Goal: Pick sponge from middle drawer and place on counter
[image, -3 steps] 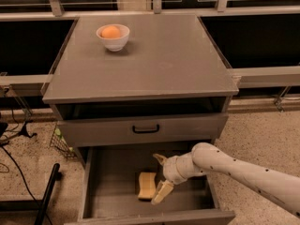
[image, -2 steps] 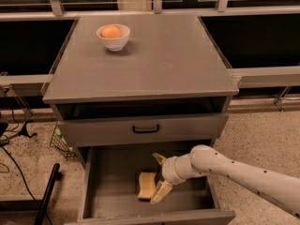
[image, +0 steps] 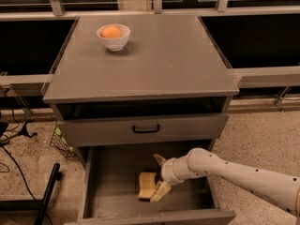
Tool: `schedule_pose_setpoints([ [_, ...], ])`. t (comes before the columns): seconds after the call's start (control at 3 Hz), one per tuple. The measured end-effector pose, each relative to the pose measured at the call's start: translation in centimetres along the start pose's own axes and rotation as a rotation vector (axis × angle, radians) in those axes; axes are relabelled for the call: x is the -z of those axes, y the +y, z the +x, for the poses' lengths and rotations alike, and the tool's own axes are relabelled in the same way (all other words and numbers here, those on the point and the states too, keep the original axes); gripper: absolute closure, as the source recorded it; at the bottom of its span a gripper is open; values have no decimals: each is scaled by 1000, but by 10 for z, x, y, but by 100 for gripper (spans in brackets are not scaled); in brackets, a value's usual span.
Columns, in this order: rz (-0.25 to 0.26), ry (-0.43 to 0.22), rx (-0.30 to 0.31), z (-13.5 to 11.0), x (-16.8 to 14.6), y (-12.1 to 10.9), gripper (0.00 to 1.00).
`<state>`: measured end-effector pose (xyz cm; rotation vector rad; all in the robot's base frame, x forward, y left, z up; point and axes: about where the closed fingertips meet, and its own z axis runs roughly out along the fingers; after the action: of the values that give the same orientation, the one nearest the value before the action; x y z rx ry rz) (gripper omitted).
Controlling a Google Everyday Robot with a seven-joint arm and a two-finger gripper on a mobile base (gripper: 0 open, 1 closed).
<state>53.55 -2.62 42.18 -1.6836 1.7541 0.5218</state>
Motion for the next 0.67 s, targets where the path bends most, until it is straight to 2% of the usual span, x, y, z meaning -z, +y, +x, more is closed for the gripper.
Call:
schedule_pose_setpoints([
  [0.67,-13,54,-84,34,-31,-12,0],
])
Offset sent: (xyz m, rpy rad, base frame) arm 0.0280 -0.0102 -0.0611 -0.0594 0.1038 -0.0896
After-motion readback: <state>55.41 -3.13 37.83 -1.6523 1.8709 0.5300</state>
